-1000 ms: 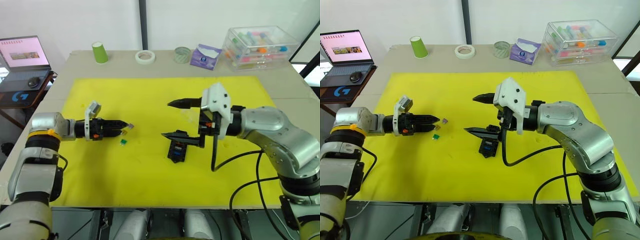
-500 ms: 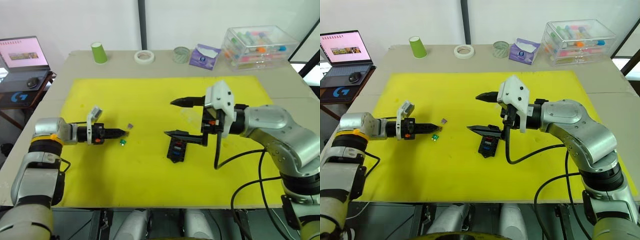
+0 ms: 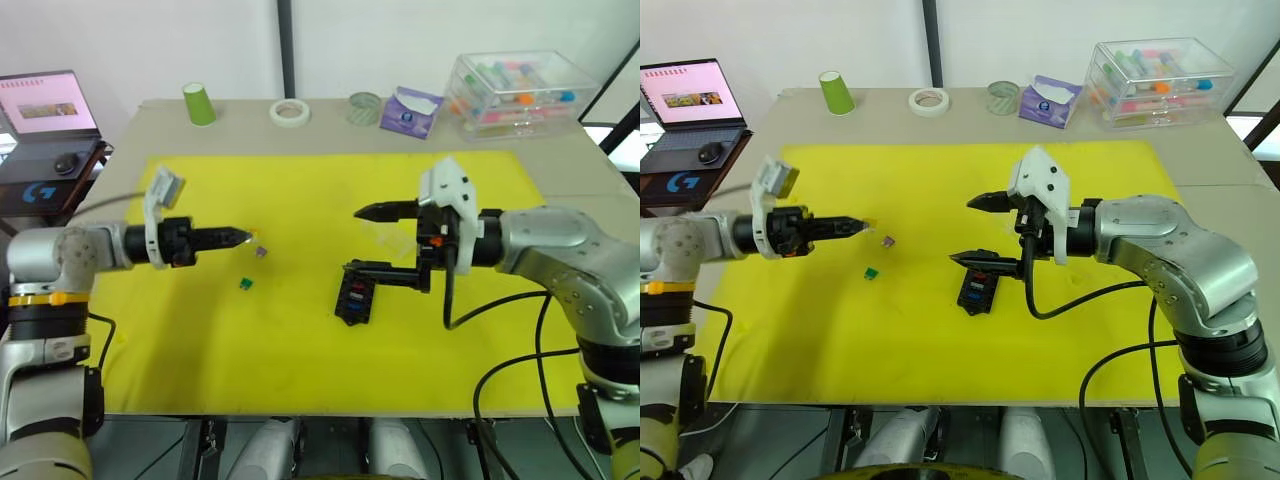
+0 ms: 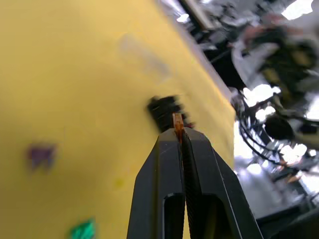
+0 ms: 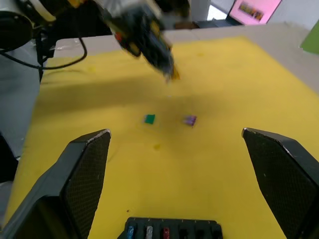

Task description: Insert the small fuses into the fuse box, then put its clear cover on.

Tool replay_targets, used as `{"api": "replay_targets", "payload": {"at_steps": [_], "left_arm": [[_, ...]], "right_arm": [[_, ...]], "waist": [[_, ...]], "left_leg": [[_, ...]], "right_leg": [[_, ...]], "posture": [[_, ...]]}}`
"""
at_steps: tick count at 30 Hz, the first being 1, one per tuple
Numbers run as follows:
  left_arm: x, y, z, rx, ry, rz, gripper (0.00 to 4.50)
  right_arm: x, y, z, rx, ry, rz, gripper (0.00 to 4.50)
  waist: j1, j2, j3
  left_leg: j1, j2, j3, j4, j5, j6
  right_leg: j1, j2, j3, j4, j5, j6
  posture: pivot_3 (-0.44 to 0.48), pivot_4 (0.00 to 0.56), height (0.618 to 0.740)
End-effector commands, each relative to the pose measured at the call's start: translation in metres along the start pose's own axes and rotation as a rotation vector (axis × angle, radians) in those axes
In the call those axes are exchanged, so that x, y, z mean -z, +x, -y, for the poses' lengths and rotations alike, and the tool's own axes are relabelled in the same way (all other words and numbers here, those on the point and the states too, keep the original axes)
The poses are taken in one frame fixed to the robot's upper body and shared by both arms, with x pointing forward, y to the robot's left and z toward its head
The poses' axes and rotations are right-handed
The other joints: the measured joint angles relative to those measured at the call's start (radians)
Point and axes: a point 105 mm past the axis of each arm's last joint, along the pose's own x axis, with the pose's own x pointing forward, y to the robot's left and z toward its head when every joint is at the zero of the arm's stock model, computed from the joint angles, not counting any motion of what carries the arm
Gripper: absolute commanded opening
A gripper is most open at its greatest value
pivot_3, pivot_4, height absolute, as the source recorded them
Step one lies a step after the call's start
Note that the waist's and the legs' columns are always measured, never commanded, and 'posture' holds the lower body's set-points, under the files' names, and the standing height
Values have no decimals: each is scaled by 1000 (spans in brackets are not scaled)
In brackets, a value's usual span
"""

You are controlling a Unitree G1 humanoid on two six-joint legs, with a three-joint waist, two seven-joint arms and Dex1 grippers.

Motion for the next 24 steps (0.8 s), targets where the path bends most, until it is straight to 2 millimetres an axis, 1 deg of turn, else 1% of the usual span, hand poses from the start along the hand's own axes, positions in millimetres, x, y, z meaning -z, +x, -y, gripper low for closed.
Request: {"api": "replay_targets", "payload": {"at_steps": [1, 3, 5, 7, 9, 11, 13, 16, 19, 24], "left_arm": [[0, 20, 26, 49, 283, -20, 26], [4, 30, 33, 56, 401, -44, 0], [4, 39, 35, 55, 524, -36, 0], [1, 46, 35, 47, 638, -17, 0], [2, 51, 34, 47, 733, -32, 0], [4, 55, 33, 51, 781, -39, 0], [8, 59, 32, 62, 829, -60, 0], [10, 63, 30, 72, 863, -67, 0], [11, 68, 32, 100, 890, -76, 0], [10, 72, 32, 110, 901, -71, 0]], "right_arm": [[-9, 2, -5, -40, 22, 22, 4301], [-9, 5, -4, -39, 17, 16, 3832], [-8, 9, -3, -30, -6, 3, 3164], [-7, 13, -2, -26, -35, -8, 3164], [-5, 18, -1, -22, -54, -16, 3164], [-3, 22, -3, -34, -58, -15, 2821], [2, 26, -2, -30, -81, -31, 2301], [4, 29, -1, -22, -95, -35, 2301], [3, 30, 4, 14, -135, -40, 2301], [3, 31, 7, 24, -159, -44, 2301]], "waist": [[-1, 0, 0], [-2, 0, 0], [-1, 0, 0], [0, 0, 0], [0, 0, 0], [0, 0, 0], [-1, 0, 0], [0, 0, 0], [0, 0, 0], [-1, 0, 0]], "left_leg": [[1, 0, 0, 0, 0, 0], [2, 0, 0, -1, 0, 0], [2, 0, 0, -1, 0, 0], [2, 0, 1, -1, 0, 0], [2, 0, 1, -1, 0, 0], [2, 0, 1, -1, 0, 0], [2, 0, 1, -1, 0, 0], [2, 0, 1, -1, 0, 0], [2, 0, 1, -1, 0, 0], [2, 0, 1, -1, 0, 0]], "right_leg": [[1, 0, 0, -1, 0, 0], [2, 0, 0, -2, 0, 0], [2, 0, 0, -2, 0, 0], [2, 0, 0, -2, 0, 0], [3, 0, 0, -2, 0, 0], [3, 0, 0, -2, 0, 0], [3, 0, 0, -2, 0, 0], [3, 0, 0, -2, 0, 0], [3, 0, -1, -2, 0, 0], [3, 0, -1, -2, 0, 0]], "posture": [[0, 150, 740], [0, 150, 740], [0, 150, 740], [0, 150, 740], [0, 150, 740], [0, 150, 740], [0, 150, 740], [0, 150, 740], [0, 150, 740], [0, 150, 740]]}}
